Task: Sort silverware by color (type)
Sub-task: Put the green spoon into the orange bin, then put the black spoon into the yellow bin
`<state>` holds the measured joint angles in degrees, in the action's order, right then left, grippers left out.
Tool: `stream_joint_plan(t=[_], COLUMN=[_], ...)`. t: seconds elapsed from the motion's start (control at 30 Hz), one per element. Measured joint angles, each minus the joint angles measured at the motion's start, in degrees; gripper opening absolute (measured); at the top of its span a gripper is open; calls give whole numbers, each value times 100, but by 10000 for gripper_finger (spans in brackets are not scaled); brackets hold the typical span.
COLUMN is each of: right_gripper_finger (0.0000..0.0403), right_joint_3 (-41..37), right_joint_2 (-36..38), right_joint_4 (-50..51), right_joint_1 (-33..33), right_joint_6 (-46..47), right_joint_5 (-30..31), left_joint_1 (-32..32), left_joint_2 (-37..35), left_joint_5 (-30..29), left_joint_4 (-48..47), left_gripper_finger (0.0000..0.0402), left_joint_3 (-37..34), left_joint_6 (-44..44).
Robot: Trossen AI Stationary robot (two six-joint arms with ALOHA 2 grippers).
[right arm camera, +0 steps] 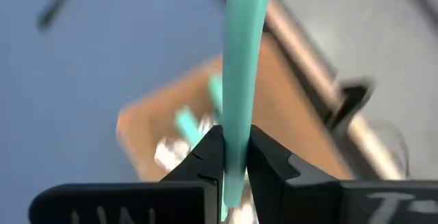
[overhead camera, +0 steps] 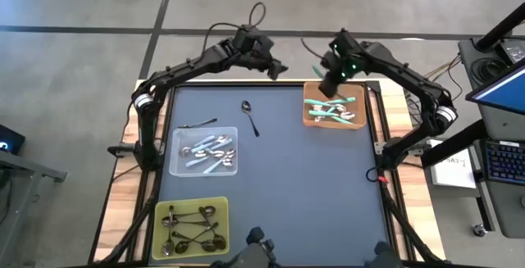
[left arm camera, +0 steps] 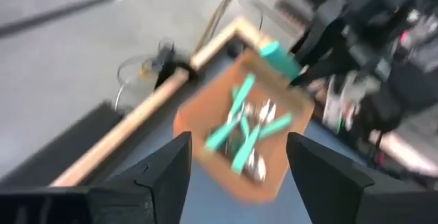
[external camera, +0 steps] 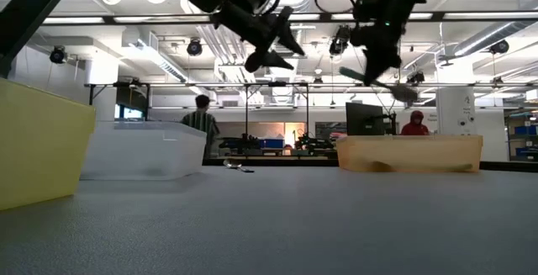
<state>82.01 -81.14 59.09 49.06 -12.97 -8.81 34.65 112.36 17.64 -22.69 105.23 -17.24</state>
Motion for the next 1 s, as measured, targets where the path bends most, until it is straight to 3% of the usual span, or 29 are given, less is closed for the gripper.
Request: stream_joint_plan(t=[0.17,0.53,0.63,0.77,1.0], right_gripper_finger=[33,52,57,75,132], right_joint_3=[-456,-2010,-2192,-2275,-2287], right_joint_2=[0,-4,-4,-4,-2], right_joint_4=[609,-639,-719,-762,-1109], right_joint_1=[0,-4,-4,-2,-4], right_joint_6=[-112,-363,-377,-377,-183], right_joint_5=[-2,243,728,1182,1186], left_joint_1=[-4,-7,-4,-7,138], left_joint_2=[0,2,2,2,4], left_joint_5=[127,228,-172,-1156,-1409], left_joint_4=[-1057,-3478,-4271,-5231,-5431], left_gripper_finger=[204,194,194,194,194], left_joint_3=[0,0,0,-147,-991], left_joint_6=[579,2199,2516,3026,3153])
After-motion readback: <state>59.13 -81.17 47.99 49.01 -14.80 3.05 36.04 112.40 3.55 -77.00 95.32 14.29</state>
